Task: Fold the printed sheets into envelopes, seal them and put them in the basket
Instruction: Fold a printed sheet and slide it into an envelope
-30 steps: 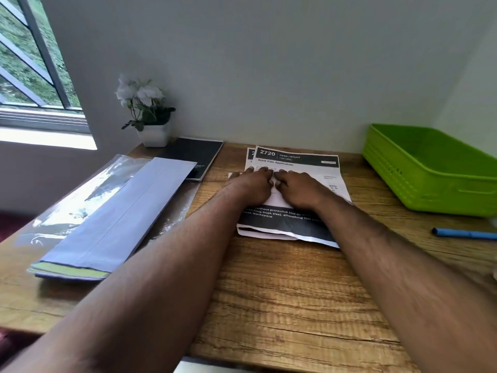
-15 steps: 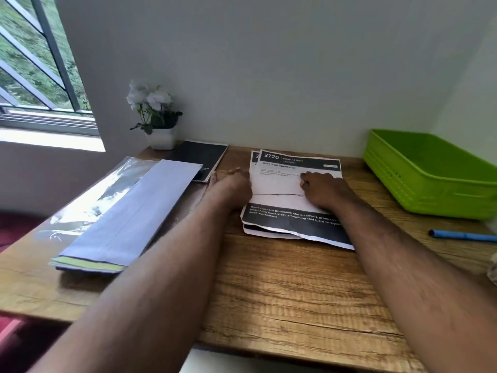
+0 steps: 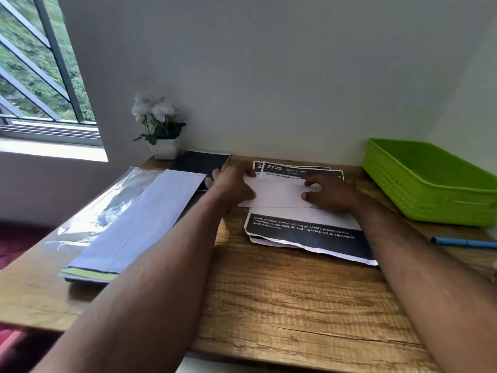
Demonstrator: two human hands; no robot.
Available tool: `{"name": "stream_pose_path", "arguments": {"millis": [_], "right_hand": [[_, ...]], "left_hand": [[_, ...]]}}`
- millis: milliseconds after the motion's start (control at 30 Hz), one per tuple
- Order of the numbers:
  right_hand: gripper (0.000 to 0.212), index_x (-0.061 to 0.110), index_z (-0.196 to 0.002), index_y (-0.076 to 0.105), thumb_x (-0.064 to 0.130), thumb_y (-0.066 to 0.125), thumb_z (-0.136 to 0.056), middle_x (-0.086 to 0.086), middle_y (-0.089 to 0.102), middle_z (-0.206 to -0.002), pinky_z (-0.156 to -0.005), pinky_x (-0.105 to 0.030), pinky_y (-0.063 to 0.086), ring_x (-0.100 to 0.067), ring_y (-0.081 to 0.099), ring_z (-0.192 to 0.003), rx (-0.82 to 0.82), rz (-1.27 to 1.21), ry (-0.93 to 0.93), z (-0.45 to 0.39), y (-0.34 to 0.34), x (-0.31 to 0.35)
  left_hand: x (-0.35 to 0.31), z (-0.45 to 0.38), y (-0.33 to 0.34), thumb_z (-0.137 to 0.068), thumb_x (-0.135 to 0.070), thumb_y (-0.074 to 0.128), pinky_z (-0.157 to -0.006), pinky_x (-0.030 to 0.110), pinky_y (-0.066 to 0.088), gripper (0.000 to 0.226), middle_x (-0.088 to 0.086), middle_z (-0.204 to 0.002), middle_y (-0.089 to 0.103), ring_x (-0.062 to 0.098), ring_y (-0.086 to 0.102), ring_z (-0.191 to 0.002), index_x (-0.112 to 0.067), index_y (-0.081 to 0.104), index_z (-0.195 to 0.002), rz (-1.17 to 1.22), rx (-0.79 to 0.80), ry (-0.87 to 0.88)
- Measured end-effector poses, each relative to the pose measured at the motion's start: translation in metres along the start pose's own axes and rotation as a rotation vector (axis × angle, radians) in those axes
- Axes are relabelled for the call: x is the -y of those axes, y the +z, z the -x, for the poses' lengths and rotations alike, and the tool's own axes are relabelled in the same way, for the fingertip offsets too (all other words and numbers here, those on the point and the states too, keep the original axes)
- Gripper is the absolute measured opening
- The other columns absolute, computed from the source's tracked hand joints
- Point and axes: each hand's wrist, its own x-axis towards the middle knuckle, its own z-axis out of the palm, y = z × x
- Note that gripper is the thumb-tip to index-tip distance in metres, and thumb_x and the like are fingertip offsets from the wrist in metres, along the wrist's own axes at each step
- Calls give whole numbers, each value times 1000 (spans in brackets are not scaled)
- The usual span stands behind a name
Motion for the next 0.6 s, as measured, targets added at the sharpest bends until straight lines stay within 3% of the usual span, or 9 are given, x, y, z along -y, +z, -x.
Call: {"name": "stream_pose_path", "arguments": {"millis": [67,133,200,267,333,400,467,533,600], "right_hand": [[51,29,-125,57,49,68,-78,3,57,-126,-107,-52,29,-20,50,-123,-118,-50,-39,2,-7,4],[39,31,-115,65,42,70,-78,1,62,-110,-99,-46,35,-18,57,-110,-374,-45,-150,8,-18,12],[18,30,-97,71,34,64,-81,5,65,-98,-90,-39,29,-15,61,-98,-672,40,-283,16,-24,19],[9,28,-86,70,28,63,-80,8,66,-93,-84,-34,24,-12,63,-91,-826,182,-386,23,-23,26],[11,27,-88,70,21,67,-79,8,69,-100,-87,-32,26,-14,65,-93,-686,274,-413,21,-13,24],[20,27,-95,70,15,66,-79,4,69,-113,-98,-34,35,-18,63,-107,-359,185,-343,19,-4,19],[29,29,-98,67,10,62,-77,-1,67,-117,-97,-38,45,-22,60,-112,-111,30,-292,18,-2,15],[33,28,-101,65,7,58,-77,-3,67,-116,-95,-38,47,-20,60,-110,-40,-4,-297,20,-2,16],[34,26,-102,65,6,55,-76,-1,66,-116,-96,-35,45,-19,58,-110,-12,-32,-316,21,-3,18]], "left_hand": [[-1,-2,-2,-74,-6,71,-97,41,41,34,-5,-103,62,23,57,-107,-32,57,-91,175,-85,106],[-6,-3,-6,-73,3,64,-84,42,52,30,-5,-86,66,22,64,-88,-24,58,-83,344,-243,234],[-11,-1,-8,-74,8,60,-74,35,52,25,-4,-82,66,19,63,-81,-15,60,-84,426,-418,366],[-12,1,-8,-76,6,56,-79,33,43,30,-6,-87,67,15,58,-86,-16,63,-95,304,-515,424],[-8,4,-4,-79,2,54,-87,34,31,42,-12,-95,67,12,54,-96,-28,67,-105,44,-437,388],[-8,8,1,-78,-2,55,-99,40,25,47,-14,-108,66,12,54,-111,-39,69,-104,-177,-171,309],[-14,11,5,-77,-8,55,-112,55,5,47,-13,-136,54,15,39,-135,-42,69,-106,-242,66,227],[-21,9,8,-81,-16,53,-113,58,-13,45,-13,-155,32,16,16,-148,-43,66,-115,-208,155,204],[-23,7,13,-86,-22,51,-119,52,-9,43,-9,-157,29,18,18,-148,-36,62,-125,-196,175,215]]}}
